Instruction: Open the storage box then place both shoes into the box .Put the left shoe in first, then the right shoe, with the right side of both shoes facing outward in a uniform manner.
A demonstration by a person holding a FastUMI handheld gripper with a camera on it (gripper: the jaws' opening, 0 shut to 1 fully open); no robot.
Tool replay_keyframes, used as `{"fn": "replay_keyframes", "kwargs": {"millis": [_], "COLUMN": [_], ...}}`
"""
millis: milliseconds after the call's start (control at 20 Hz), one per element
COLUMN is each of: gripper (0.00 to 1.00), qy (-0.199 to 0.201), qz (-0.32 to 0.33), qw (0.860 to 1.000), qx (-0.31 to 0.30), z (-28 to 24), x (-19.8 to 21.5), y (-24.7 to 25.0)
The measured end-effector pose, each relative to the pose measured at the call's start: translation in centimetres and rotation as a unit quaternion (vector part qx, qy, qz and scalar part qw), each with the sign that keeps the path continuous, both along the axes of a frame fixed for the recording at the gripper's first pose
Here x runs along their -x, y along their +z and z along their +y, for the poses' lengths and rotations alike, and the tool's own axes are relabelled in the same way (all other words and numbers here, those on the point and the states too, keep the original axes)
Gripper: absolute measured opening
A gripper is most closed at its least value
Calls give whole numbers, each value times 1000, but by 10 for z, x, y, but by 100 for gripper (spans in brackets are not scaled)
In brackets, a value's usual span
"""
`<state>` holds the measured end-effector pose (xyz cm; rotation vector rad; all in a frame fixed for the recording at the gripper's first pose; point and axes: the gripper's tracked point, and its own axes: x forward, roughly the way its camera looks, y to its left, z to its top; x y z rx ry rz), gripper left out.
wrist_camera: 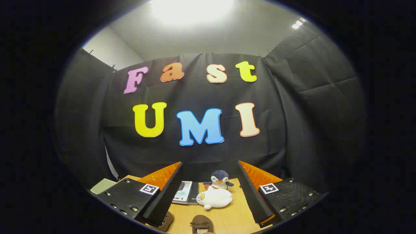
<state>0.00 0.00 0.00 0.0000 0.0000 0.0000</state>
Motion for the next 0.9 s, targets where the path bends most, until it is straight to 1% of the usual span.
{"fn": "replay_keyframes", "kwargs": {"millis": [200,300,650,750,900], "gripper": [97,97,97,97,97], "qy": [-8,-5,-5,-21,-27], "qz": [-3,-2,-7,-8,-12], "qw": [1000,1000,1000,1000,1000], "qx": [-6,-3,-4,6,5], "z": [-13,-16,-25,-33,-35], "x": [-15,-20,-24,-24,-22], "y": [-3,-1,4,1,2]}}
